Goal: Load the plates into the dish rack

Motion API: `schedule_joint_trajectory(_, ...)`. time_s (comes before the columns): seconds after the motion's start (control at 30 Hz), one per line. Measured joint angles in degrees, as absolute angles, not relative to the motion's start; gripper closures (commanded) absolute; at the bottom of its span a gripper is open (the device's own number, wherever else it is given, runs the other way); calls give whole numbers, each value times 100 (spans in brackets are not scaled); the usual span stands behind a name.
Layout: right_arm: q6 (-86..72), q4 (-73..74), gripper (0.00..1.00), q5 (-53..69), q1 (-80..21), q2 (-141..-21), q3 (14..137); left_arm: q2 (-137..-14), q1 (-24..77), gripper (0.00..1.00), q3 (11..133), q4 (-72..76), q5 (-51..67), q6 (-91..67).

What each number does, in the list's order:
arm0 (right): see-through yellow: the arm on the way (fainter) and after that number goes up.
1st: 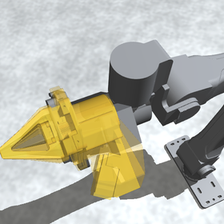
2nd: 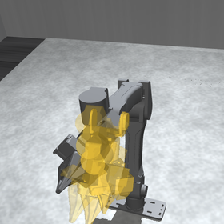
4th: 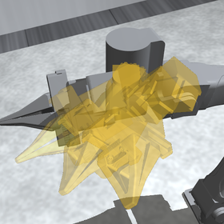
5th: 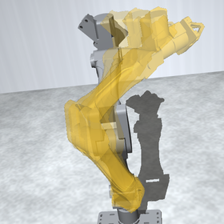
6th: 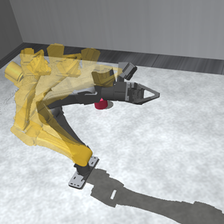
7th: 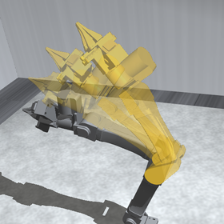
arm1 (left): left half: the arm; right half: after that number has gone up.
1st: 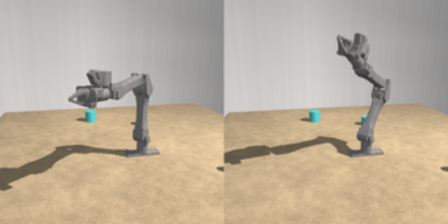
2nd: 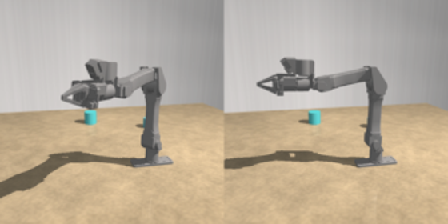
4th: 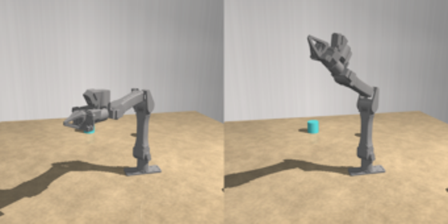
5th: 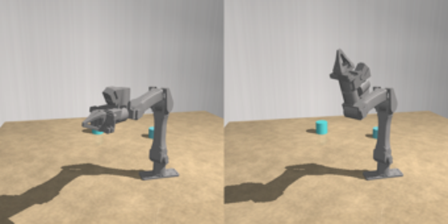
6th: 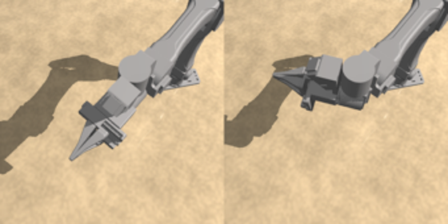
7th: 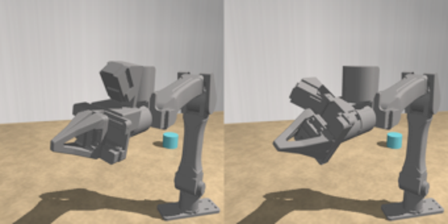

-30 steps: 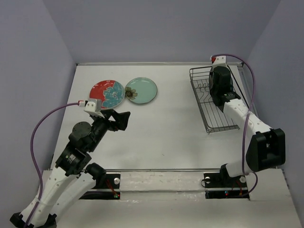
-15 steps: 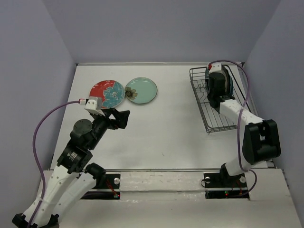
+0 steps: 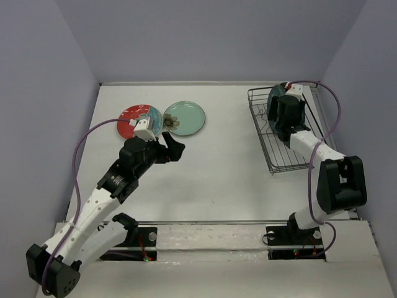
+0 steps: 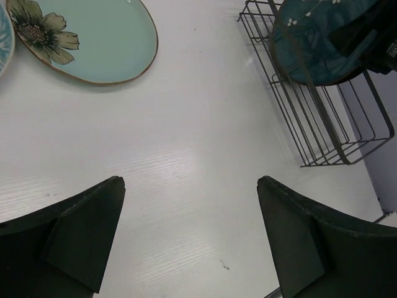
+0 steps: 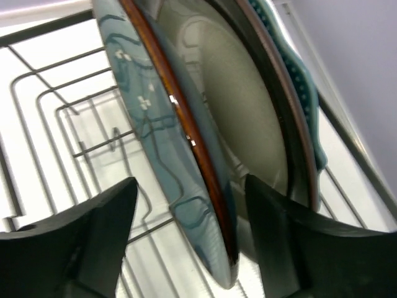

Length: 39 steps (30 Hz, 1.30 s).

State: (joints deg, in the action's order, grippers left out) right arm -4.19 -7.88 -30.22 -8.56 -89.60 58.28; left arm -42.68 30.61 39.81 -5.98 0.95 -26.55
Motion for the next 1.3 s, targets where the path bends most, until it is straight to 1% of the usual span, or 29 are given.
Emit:
schedule_joint_trajectory(0.07,-582,-701,16,-2897,-871,-8873,5828,-4545,3061,4,3872,-357,154,-2912)
schedule_joint_trajectory(0.1,-650,-628,14,-2821,-871,-8790,5828,-4652,3061,10,3791,-224,152,-3050)
schedule_joint_trajectory(0.2,-851,-403,11,-2609,-869,-8442,5828,-5072,3061,16,3533,279,69,-3496)
schedule_joint_trajectory(0.33,-1151,-202,10,-2270,-871,-7647,5828,-5784,3061,18,3332,810,-259,-3955)
schedule_joint_trajectory(0.47,-1396,-1,9,-1984,-989,-7039,5835,-6772,3059,23,3358,1282,-1114,-4313)
schedule_joint_trajectory(0.57,-1535,266,9,-1756,-1105,-6667,5835,-7301,3006,25,3441,1356,-1592,-4480)
schedule_joint_trajectory(0.67,-1586,436,9,-1575,-1151,-6346,5817,-7854,2895,26,3758,1374,-2021,-4624)
schedule_joint_trajectory(0.8,-1728,615,9,-1212,-1173,-5798,5695,-8532,2711,30,4381,1514,-2281,-4757)
schedule_joint_trajectory(0.97,-1922,676,9,-591,-1184,-5378,5553,-9384,2475,35,4965,1702,-2220,-5011)
schedule_joint_trajectory(1.17,-2067,766,9,1,-1210,-5210,5393,-10147,2346,36,5234,1745,-2097,-5301)
schedule_joint_trajectory(1.3,-2147,768,10,329,-1210,-5135,5339,-10569,2314,46,5461,1844,-2008,-5461)
